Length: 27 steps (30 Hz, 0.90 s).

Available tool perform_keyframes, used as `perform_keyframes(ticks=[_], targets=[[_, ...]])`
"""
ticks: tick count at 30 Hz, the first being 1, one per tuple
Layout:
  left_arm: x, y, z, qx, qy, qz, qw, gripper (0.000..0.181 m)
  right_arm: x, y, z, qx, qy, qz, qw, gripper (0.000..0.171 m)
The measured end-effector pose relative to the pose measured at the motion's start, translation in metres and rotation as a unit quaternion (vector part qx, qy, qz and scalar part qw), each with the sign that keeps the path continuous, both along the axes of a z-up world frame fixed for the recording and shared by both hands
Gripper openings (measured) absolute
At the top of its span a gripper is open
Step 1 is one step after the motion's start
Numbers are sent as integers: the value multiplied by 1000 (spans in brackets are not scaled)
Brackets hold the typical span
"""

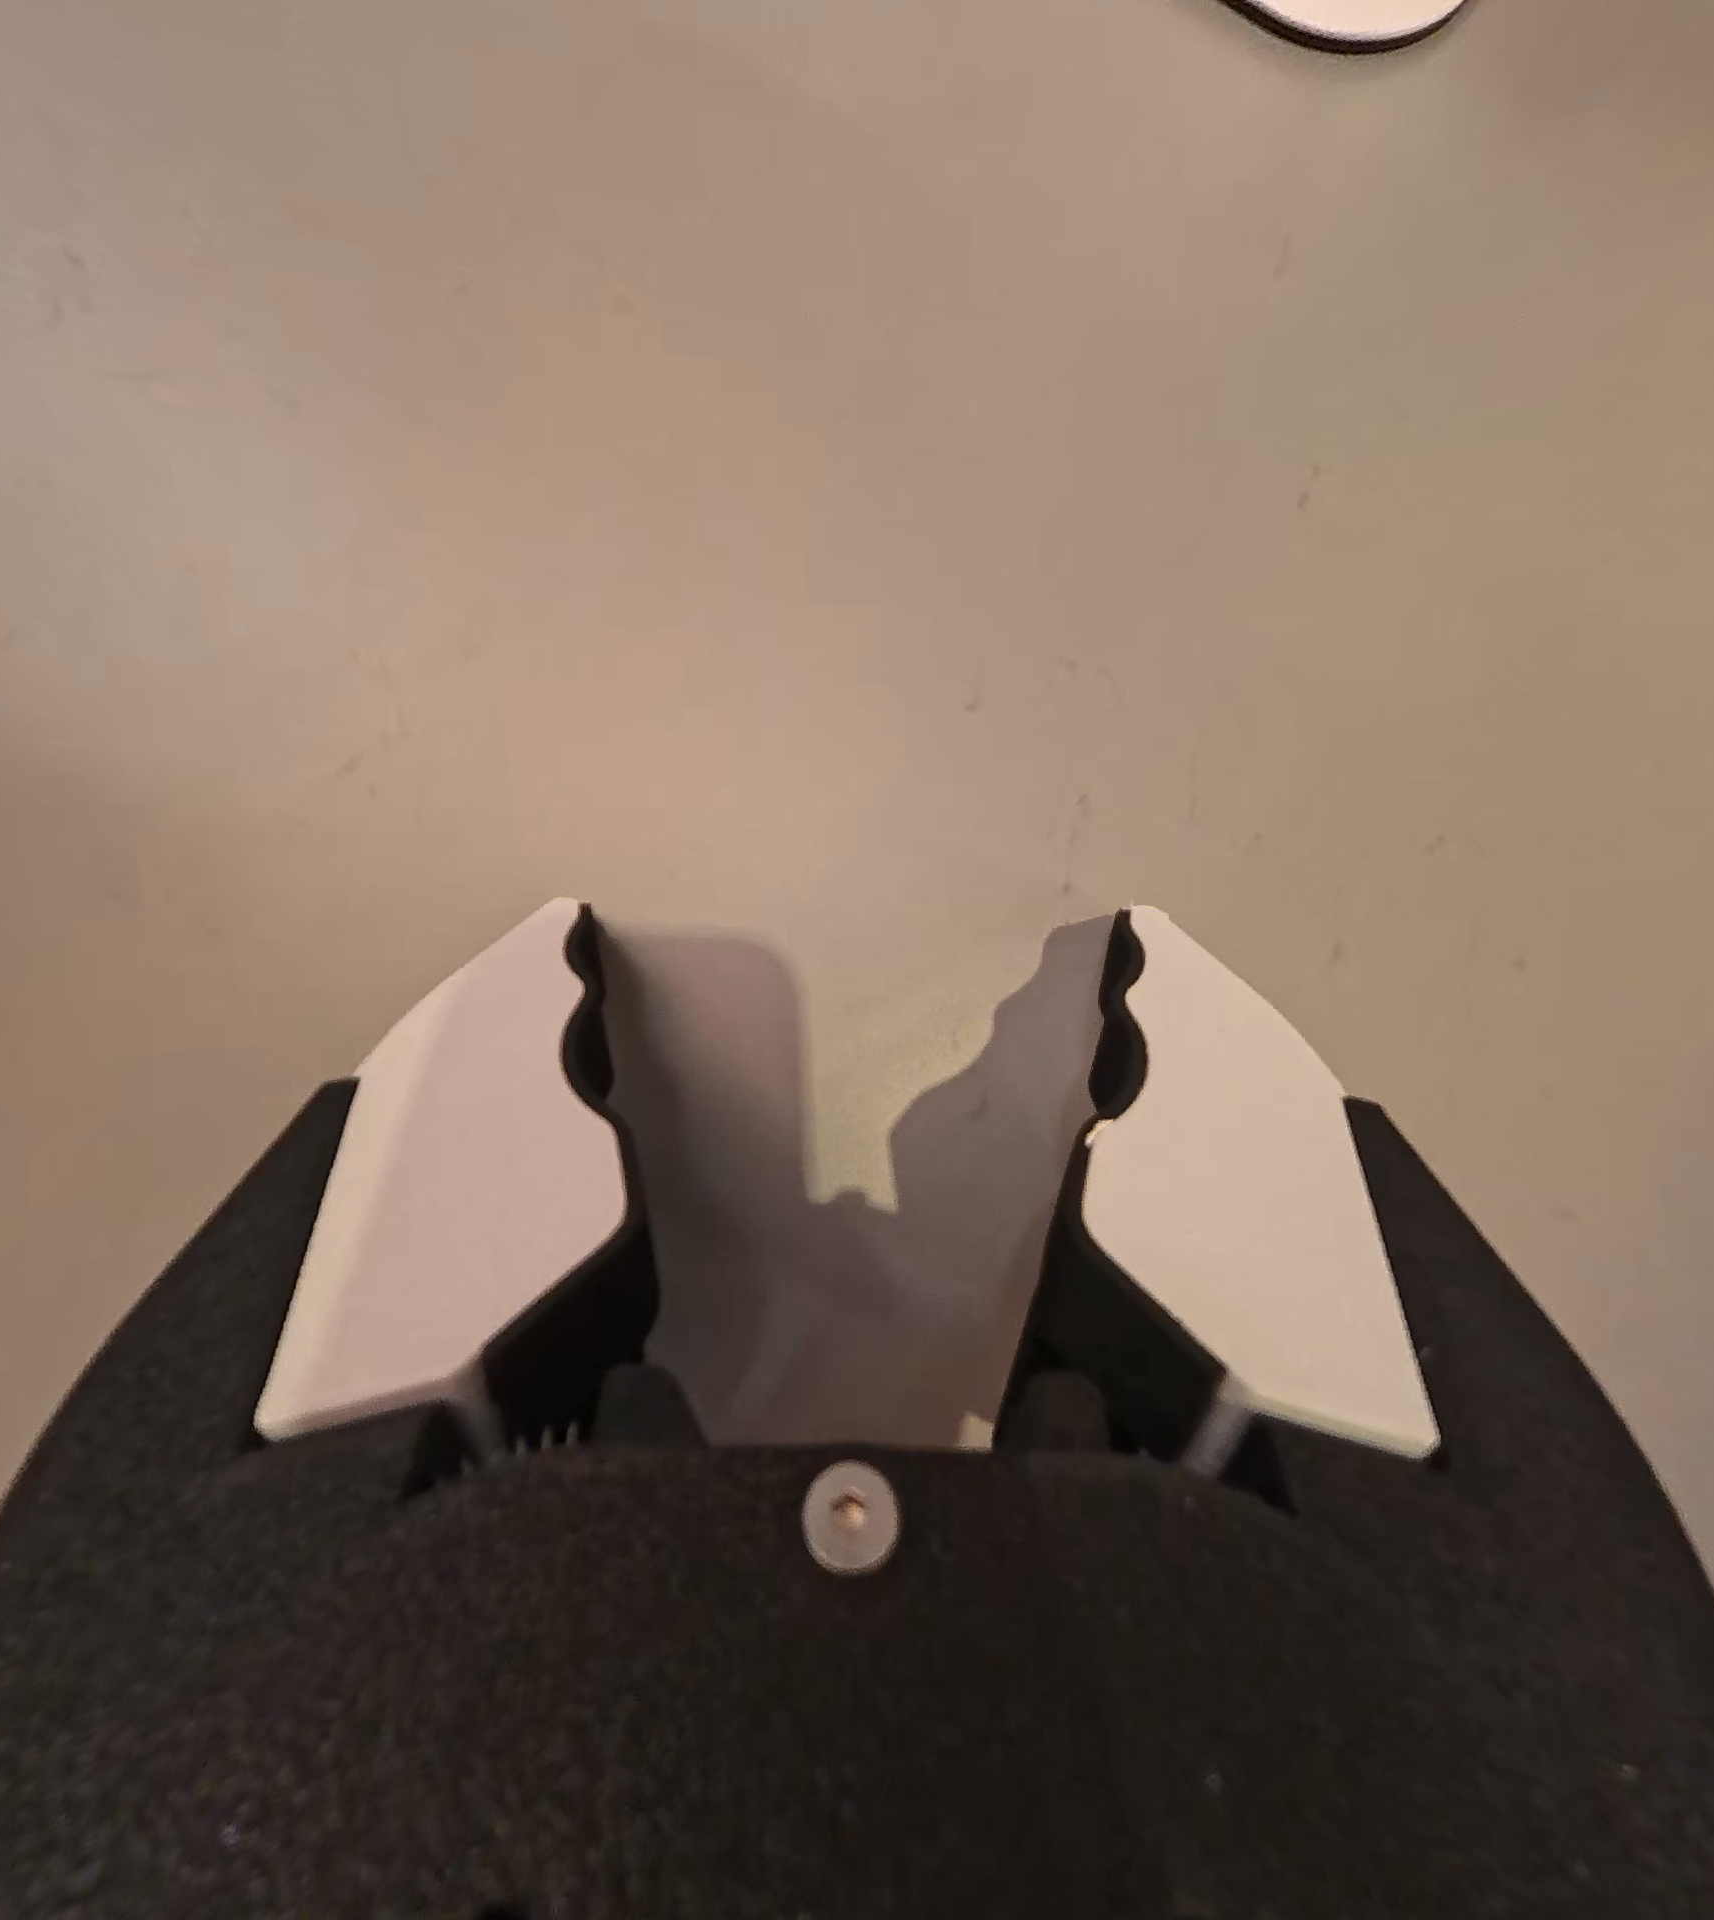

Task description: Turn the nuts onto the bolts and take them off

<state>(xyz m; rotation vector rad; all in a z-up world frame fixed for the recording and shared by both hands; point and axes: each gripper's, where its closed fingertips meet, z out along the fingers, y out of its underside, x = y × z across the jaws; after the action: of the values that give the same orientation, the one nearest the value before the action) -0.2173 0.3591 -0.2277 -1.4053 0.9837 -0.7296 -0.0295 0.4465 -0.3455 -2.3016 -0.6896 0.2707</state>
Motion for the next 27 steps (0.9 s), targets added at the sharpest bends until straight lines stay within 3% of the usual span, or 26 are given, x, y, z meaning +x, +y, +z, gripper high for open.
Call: perform_keyframes(ticks=[6,15,19,27], targets=[[-1,-4,10,9,-16,-8,1000,19,0,0,0,0,0,0,1000,91],[6,-14,-5,6,17,-26,1000,19,0,0,0,0,0,0,1000,91],[-10,-48,-8,-23,39,-14,999,19,0,0,0,0,0,0,1000,91],[-56,-168,0,-101,39,29,994,20,0,0,0,0,0,0,1000,91]])
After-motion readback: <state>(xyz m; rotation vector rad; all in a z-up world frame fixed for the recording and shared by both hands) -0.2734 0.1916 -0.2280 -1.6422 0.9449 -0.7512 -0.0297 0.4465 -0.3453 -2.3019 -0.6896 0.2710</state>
